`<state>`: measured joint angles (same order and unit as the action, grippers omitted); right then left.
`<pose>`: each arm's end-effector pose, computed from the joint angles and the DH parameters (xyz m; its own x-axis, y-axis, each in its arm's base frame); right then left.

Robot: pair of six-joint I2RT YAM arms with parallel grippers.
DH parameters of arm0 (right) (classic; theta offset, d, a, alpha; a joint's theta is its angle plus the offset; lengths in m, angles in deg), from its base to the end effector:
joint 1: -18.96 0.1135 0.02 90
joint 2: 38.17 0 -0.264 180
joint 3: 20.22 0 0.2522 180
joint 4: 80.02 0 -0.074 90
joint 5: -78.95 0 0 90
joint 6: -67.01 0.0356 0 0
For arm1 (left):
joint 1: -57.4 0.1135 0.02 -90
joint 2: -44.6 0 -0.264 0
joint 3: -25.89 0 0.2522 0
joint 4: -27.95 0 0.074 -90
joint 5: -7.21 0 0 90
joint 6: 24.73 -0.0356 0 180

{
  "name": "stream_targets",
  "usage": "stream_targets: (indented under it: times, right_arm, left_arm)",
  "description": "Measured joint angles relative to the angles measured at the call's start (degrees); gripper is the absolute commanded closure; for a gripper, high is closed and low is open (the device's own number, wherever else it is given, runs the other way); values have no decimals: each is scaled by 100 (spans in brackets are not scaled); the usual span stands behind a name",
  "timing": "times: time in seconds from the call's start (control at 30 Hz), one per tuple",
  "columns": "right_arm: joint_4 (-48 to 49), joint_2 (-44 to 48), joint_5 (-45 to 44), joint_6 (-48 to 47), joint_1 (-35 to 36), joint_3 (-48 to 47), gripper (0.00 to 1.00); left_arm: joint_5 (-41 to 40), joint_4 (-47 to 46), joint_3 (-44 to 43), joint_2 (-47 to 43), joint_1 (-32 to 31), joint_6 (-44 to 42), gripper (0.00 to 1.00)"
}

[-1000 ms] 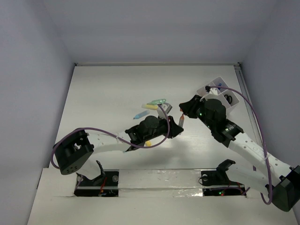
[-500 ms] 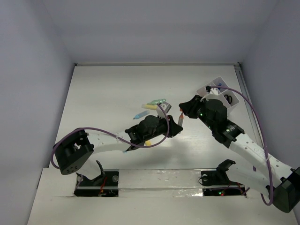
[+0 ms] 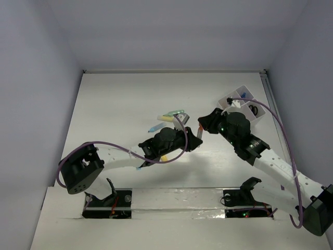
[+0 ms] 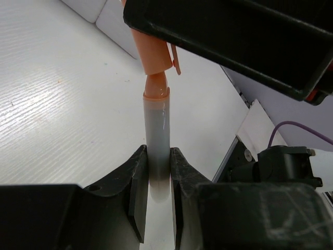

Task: Sort the stationery into containers
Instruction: Close the pen cap on the pen.

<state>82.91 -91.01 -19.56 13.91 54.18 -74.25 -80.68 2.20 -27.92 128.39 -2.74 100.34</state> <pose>0.1809 0.1213 0.2993 -0.4514 0.4082 -0.7935 -0.2289 0.8065 0.5451 0.1578 -0.2775 0.2418 -0.5385 -0.2152 -0.8147 0.7032 0.4179 -0.5752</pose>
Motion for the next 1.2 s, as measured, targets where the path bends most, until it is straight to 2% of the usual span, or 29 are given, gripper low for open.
stream_targets:
  times: [0.27, 0.83, 1.2]
  right_arm:
    - [376, 13, -107, 61, 179, 199, 96]
    - [800, 118, -1285, 7, 800, 404, 100]
    - [459, 129, -979, -201, 837, 280, 100]
  left_arm:
    - [-57, 205, -155, 0, 52, -2, 100]
    - [-144, 1023, -691, 0, 103, -83, 100]
    - [378, 1362, -737, -118, 291, -153, 100]
